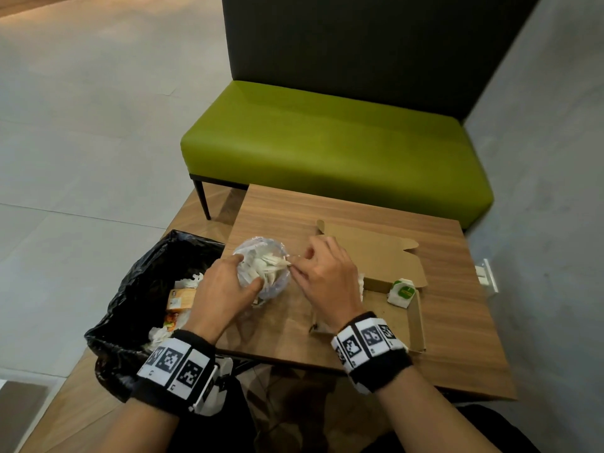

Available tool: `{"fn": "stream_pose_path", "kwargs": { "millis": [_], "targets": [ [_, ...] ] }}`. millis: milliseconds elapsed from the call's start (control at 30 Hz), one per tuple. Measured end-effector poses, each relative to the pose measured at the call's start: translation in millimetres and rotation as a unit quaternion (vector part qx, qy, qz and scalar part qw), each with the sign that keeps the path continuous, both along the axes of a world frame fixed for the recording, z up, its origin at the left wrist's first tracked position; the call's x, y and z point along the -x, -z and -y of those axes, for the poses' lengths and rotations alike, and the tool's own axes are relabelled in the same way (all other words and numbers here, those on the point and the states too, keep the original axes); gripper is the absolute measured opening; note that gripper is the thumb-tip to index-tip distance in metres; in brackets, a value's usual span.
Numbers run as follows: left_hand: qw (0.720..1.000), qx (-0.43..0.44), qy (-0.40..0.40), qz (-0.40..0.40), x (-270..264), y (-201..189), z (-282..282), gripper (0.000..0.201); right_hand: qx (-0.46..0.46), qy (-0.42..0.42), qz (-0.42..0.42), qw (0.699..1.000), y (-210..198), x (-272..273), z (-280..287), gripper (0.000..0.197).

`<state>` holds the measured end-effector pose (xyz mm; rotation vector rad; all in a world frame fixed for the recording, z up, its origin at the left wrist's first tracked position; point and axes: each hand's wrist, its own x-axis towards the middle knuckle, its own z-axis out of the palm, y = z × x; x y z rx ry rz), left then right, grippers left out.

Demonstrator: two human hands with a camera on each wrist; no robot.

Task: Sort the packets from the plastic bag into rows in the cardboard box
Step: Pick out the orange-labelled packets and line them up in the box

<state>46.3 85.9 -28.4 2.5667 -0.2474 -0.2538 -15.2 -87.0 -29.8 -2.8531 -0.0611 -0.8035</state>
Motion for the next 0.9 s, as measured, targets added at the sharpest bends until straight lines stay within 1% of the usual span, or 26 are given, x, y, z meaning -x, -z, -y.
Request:
{"fn": "stream_pose_path", "kwargs": {
  "millis": [33,100,133,167,200,233,267,300,333,367,400,433,467,500,533,567,633,667,700,733,767,800,833,900],
  "targets": [
    [1.0,-0.016,0.007,-0.002,1.5,-2.0,-0.2,0.062,0.015,-0.009,0.026,1.0,-0.6,8.3,9.8,0.008],
    [0.996,-0.085,0.023,0.01,8.8,-8.4,-0.1,0.053,0.037,-0.034,0.07,0.996,-0.1,26.6,29.9,0.01],
    [0.992,-0.123,0.026,0.033,14.4,-12.8,0.6,0.048,0.044,-0.05,0.082,0.994,1.1,35.4,39.0,0.011],
    [0.987,-0.139,0.025,0.072,20.3,-17.0,2.5,0.042,0.047,-0.064,0.088,0.993,2.0,44.1,46.5,0.013],
    [0.985,-0.123,0.026,0.118,27.2,-22.1,6.0,0.036,0.048,-0.073,0.091,0.992,3.1,51.3,53.0,0.014],
    [0.985,-0.067,0.033,0.153,34.6,-26.9,11.1,0.031,0.044,-0.079,0.097,0.991,3.8,58.1,58.4,0.016],
    [0.986,0.019,0.047,0.157,41.7,-32.0,17.5,0.03,0.038,-0.084,0.105,0.99,4.2,63.7,62.9,0.017],
    [0.985,0.108,0.06,0.121,48.4,-34.6,26.2,0.032,0.03,-0.088,0.113,0.989,4.6,68.9,66.6,0.017],
    [0.979,0.182,0.072,0.053,55.7,-36.3,36.0,0.037,0.02,-0.091,0.119,0.989,4.8,74.2,69.4,0.017],
    [0.967,0.24,0.083,-0.032,62.5,-36.1,46.0,0.041,0.005,-0.093,0.122,0.988,5.4,79.2,71.5,0.018],
    [0.945,0.29,0.088,-0.124,67.7,-33.4,54.7,0.044,-0.01,-0.095,0.123,0.988,5.7,83.9,73.2,0.02],
    [0.913,0.334,0.091,-0.218,71.8,-29.5,61.9,0.044,-0.023,-0.096,0.12,0.988,5.8,88.3,74.4,0.022],
    [0.874,0.374,0.094,-0.296,75.2,-24.8,67.3,0.042,-0.033,-0.096,0.114,0.988,6.2,92.2,75.4,0.025],
    [0.841,0.406,0.099,-0.345,77.6,-18.7,70.6,0.038,-0.043,-0.095,0.105,0.989,6.7,96.2,76.4,0.025],
    [0.822,0.423,0.103,-0.368,78.8,-13.9,72.7,0.033,-0.055,-0.094,0.096,0.989,7.2,99.3,77.9,0.024],
    [0.816,0.428,0.102,-0.374,79.5,-9.8,74.1,0.029,-0.073,-0.09,0.089,0.989,7.6,102.9,79.1,0.022],
    [0.819,0.435,0.085,-0.364,82.5,-5.7,78.1,0.023,-0.143,-0.077,0.079,0.984,9.2,110.5,79.9,0.025],
    [0.823,0.443,0.07,-0.349,84.6,-5.2,80.5,0.022,-0.212,-0.061,0.072,0.973,7.8,114.5,79.0,0.028],
    [0.831,0.449,0.055,-0.324,86.3,-5.0,83.1,0.02,-0.304,-0.034,0.057,0.95,4.3,118.2,77.6,0.032],
    [0.842,0.452,0.044,-0.291,87.8,-5.3,85.6,0.017,-0.406,-0.004,0.035,0.913,-0.6,120.7,75.5,0.033],
    [0.855,0.447,0.041,-0.26,89.6,-5.5,87.8,0.016,-0.5,0.02,0.011,0.866,-4.9,122.5,72.5,0.032],
    [0.865,0.441,0.043,-0.237,91.9,-6.1,90.5,0.014,-0.568,0.036,-0.002,0.822,-8.2,123.2,69.2,0.03],
    [0.869,0.439,0.05,-0.222,94.7,-6.5,93.0,0.012,-0.607,0.047,-0.006,0.793,-9.0,123.0,66.2,0.026],
    [0.872,0.44,0.062,-0.202,100.2,-6.7,97.1,0.01,-0.647,0.057,-0.005,0.76,-6.8,120.6,60.5,0.019]
  ]
}}
